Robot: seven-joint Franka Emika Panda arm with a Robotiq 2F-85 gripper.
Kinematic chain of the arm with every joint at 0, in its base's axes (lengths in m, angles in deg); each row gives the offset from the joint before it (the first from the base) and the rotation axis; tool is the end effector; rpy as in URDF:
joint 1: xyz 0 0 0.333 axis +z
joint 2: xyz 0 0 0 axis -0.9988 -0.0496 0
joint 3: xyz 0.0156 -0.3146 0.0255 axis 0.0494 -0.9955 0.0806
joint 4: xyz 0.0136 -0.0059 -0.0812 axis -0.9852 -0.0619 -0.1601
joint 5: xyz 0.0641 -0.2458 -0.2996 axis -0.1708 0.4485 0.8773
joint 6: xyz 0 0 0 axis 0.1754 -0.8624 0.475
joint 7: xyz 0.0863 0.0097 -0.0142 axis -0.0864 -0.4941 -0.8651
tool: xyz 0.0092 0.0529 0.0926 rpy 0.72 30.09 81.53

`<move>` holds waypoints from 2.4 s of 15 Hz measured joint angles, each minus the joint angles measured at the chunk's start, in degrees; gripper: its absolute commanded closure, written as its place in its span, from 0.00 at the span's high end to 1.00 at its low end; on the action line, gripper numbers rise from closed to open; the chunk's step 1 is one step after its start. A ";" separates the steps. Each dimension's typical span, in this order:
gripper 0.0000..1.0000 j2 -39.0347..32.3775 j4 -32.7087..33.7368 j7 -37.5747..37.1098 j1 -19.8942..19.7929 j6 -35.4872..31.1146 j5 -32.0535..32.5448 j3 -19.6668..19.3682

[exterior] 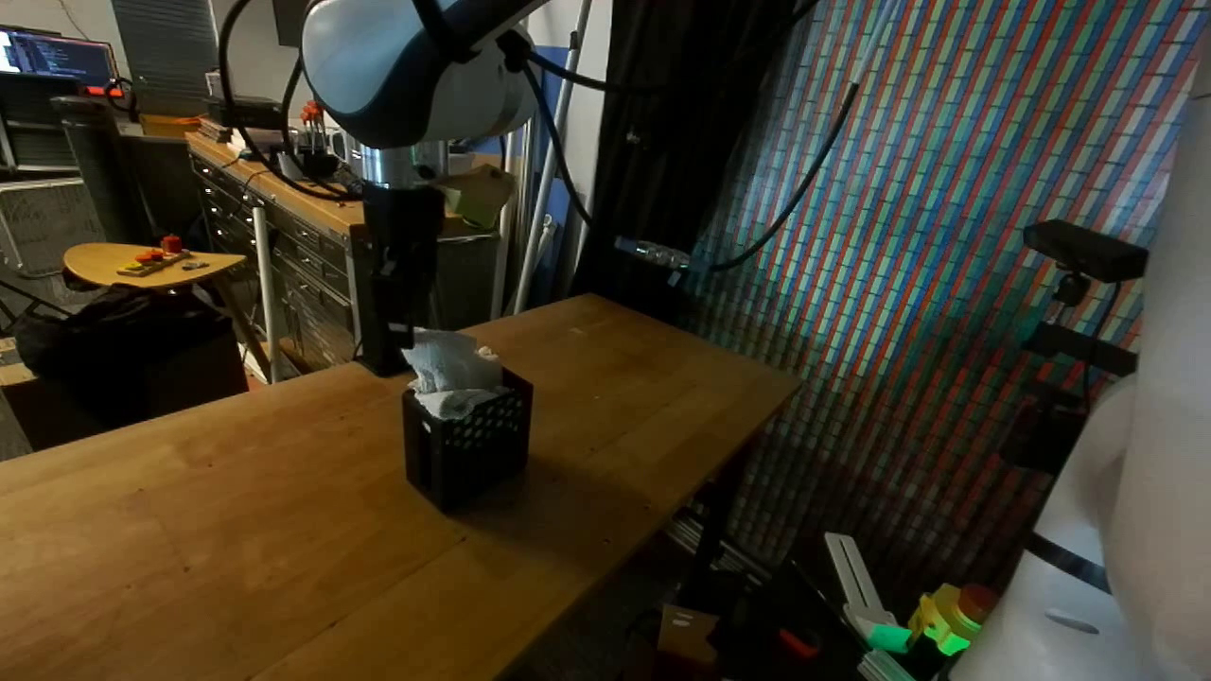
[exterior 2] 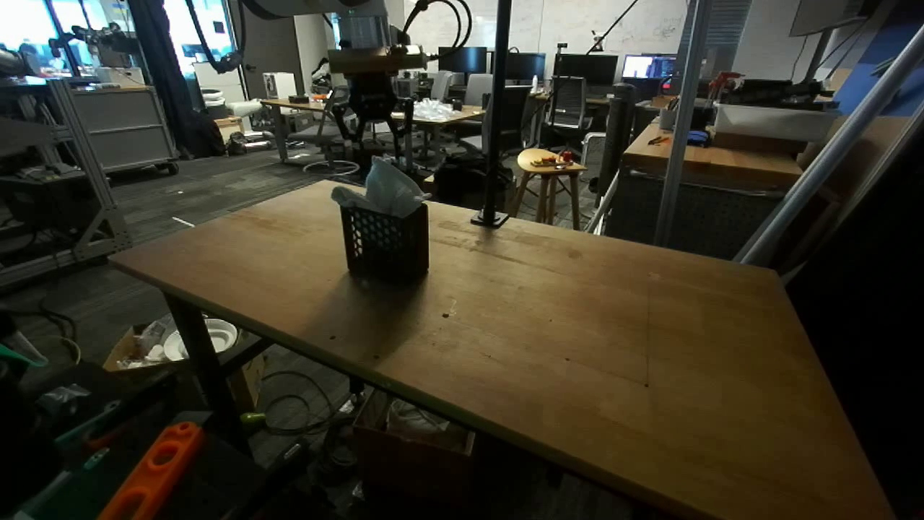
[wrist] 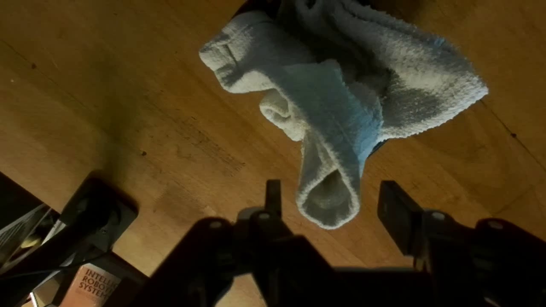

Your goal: Stuff the towel into the box

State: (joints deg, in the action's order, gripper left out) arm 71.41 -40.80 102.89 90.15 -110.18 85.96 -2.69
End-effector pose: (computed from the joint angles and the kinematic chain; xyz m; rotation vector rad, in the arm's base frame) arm 0.6117 0.0946 0.3840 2.8350 1.1368 0.0614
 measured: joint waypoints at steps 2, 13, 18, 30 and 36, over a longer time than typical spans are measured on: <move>0.31 -0.01 -0.52 -0.03 0.01 0.00 0.00 0.33; 0.14 0.07 -4.17 -1.48 -0.05 -0.13 0.00 0.72; 0.12 0.87 -7.28 -3.89 -0.15 -0.71 -0.01 0.55; 0.12 1.04 -12.54 -10.11 -0.33 -6.99 -2.80 0.50; 0.12 0.87 -16.53 -5.36 -3.16 -13.79 -14.07 0.57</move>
State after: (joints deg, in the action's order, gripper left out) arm 72.28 -57.33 97.53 86.99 -123.98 71.89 -2.12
